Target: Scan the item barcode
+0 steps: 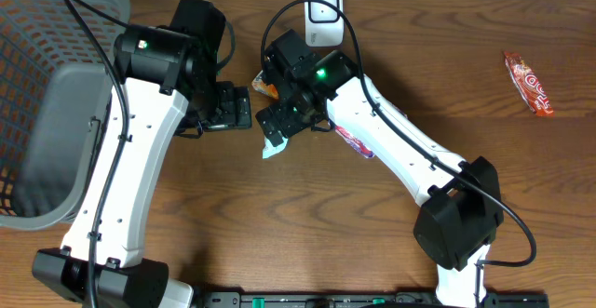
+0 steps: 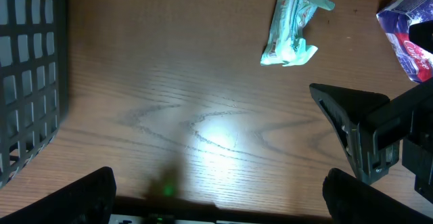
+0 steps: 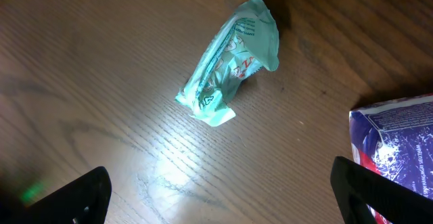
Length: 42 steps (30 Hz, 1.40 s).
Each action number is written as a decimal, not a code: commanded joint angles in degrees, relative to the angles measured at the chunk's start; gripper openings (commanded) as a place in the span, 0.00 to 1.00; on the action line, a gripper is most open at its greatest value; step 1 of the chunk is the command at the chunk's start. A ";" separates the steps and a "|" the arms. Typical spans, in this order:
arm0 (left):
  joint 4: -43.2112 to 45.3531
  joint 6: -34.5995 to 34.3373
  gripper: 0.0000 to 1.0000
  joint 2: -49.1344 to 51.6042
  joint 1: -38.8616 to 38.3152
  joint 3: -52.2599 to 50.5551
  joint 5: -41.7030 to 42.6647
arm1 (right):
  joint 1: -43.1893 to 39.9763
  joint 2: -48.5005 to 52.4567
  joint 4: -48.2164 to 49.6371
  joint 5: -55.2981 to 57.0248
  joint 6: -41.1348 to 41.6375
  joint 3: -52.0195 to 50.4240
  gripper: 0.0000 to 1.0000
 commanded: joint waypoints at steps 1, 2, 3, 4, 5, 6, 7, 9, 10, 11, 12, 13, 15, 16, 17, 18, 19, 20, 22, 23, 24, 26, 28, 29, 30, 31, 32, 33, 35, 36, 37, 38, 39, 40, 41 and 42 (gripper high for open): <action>-0.11 -0.04 0.98 0.37 -0.02 0.35 -0.35 | 0.55 -1.38 0.09 0.50 0.81 -0.44 0.99; -0.11 -0.04 0.98 0.37 -0.02 0.35 -0.35 | 0.55 -1.38 0.09 0.48 0.81 -0.46 0.99; -0.11 -0.04 0.98 0.37 -0.02 0.35 -0.33 | 0.55 -1.38 0.09 0.48 0.81 -0.44 0.99; -0.13 -0.04 0.98 0.37 -0.02 0.35 -0.33 | 0.55 -1.38 0.09 0.48 0.81 -0.44 0.99; -0.13 -0.04 0.98 0.37 -0.02 0.35 -0.33 | 0.55 -1.38 0.09 0.48 0.81 -0.44 0.99; -0.11 -0.04 0.98 0.37 -0.02 0.35 -0.35 | 0.55 -1.38 0.09 0.48 0.81 -0.44 0.99; -0.13 -0.04 0.98 0.37 -0.02 0.35 -0.33 | 0.55 -1.38 0.09 0.48 0.81 -0.44 0.99; -0.11 -0.04 0.98 0.37 -0.02 0.35 -0.33 | 0.55 -1.38 0.09 0.48 0.81 -0.44 0.99; -0.11 -0.04 0.98 0.37 -0.02 0.35 -0.35 | 0.55 -1.38 0.09 0.48 0.81 -0.44 0.99; -0.11 -0.04 0.98 0.37 -0.02 0.35 -0.35 | 0.57 -1.38 0.09 0.48 0.81 -0.44 0.99; -0.11 -0.04 0.98 0.37 -0.02 0.35 -0.35 | 0.57 -1.38 0.09 0.48 0.81 -0.44 0.99; -0.11 -0.04 0.98 0.37 -0.02 0.35 -0.35 | 0.57 -1.38 0.09 0.50 0.81 -0.46 0.99; -0.11 -0.04 0.98 0.37 -0.02 0.35 -0.35 | 0.57 -1.38 0.09 0.48 0.81 -0.44 0.99; -0.13 -0.04 0.98 0.37 -0.02 0.35 -0.35 | 0.57 -1.38 0.09 0.48 0.81 -0.44 0.99; -0.11 -0.04 0.98 0.37 -0.02 0.35 -0.35 | 0.57 -1.38 0.09 0.48 0.81 -0.44 0.99; -0.13 -0.04 0.98 0.37 -0.02 0.35 -0.35 | 0.57 -1.38 0.09 0.48 0.81 -0.46 0.99; -0.13 -0.04 0.98 0.37 -0.02 0.35 -0.33 | 0.59 -1.38 0.09 0.48 0.81 -0.44 0.99; -0.13 -0.04 0.98 0.37 -0.02 0.35 -0.35 | 0.59 -1.38 0.09 0.48 0.81 -0.44 0.99; -0.11 -0.04 0.98 0.37 -0.02 0.35 -0.33 | 0.59 -1.38 0.09 0.48 0.81 -0.44 0.99; -0.13 -0.04 0.98 0.37 -0.02 0.35 -0.35 | 0.59 -1.38 0.09 0.48 0.81 -0.44 0.99; -0.13 -0.04 0.98 0.37 -0.02 0.35 -0.35 | 0.59 -1.38 0.09 0.50 0.81 -0.46 0.99; -0.11 -0.04 0.98 0.37 -0.02 0.35 -0.35 | 0.59 -1.38 0.09 0.48 0.81 -0.46 0.99; -0.13 -0.04 0.98 0.37 -0.02 0.35 -0.33 | 0.59 -1.38 0.09 0.48 0.81 -0.44 0.99; -0.13 -0.04 0.98 0.37 -0.02 0.35 -0.35 | 0.59 -1.38 0.11 0.48 0.81 -0.44 0.99; -0.11 -0.04 0.98 0.37 -0.02 0.35 -0.35 | 0.59 -1.38 0.17 0.48 0.81 -0.44 0.99; -0.13 -0.04 0.98 0.37 -0.02 0.35 -0.35 | 0.59 -1.38 0.37 0.46 0.83 -0.44 0.99; -0.11 -0.04 0.98 0.37 -0.02 0.35 -0.33 | 0.59 -1.38 0.61 0.35 0.85 -0.44 0.99; -0.11 -0.04 0.98 0.37 -0.02 0.35 -0.35 | 0.59 -1.38 0.90 -0.15 0.85 -0.44 0.99; -0.13 -0.04 0.98 0.37 -0.02 0.35 -0.33 | 0.63 -1.38 1.31 -1.51 0.85 -0.44 0.99; -0.11 -0.04 0.98 0.37 -0.02 0.35 -0.35 | 0.74 -1.38 2.03 -3.72 0.85 -0.44 0.99; -0.13 -0.04 0.98 0.37 -0.02 0.35 -0.35 | 0.79 -1.38 2.58 -4.81 0.83 -0.44 0.99; -0.11 -0.04 0.98 0.37 -0.02 0.35 -0.35 | 0.92 -1.38 3.08 -5.62 0.83 -0.44 0.99; -0.13 -0.04 0.98 0.37 -0.02 0.35 -0.35 | 1.03 -1.38 3.39 -6.16 0.83 -0.44 0.99; -0.13 -0.04 0.98 0.37 -0.02 0.35 -0.33 | 1.20 -1.38 3.54 -6.19 0.83 -0.44 0.99; -0.11 -0.04 0.98 0.37 -0.02 0.35 -0.33 | 1.25 -1.38 3.54 -6.19 0.83 -0.44 0.99; -0.13 -0.04 0.98 0.37 -0.02 0.35 -0.33 | 1.25 -1.38 3.54 -6.19 0.83 -0.44 0.99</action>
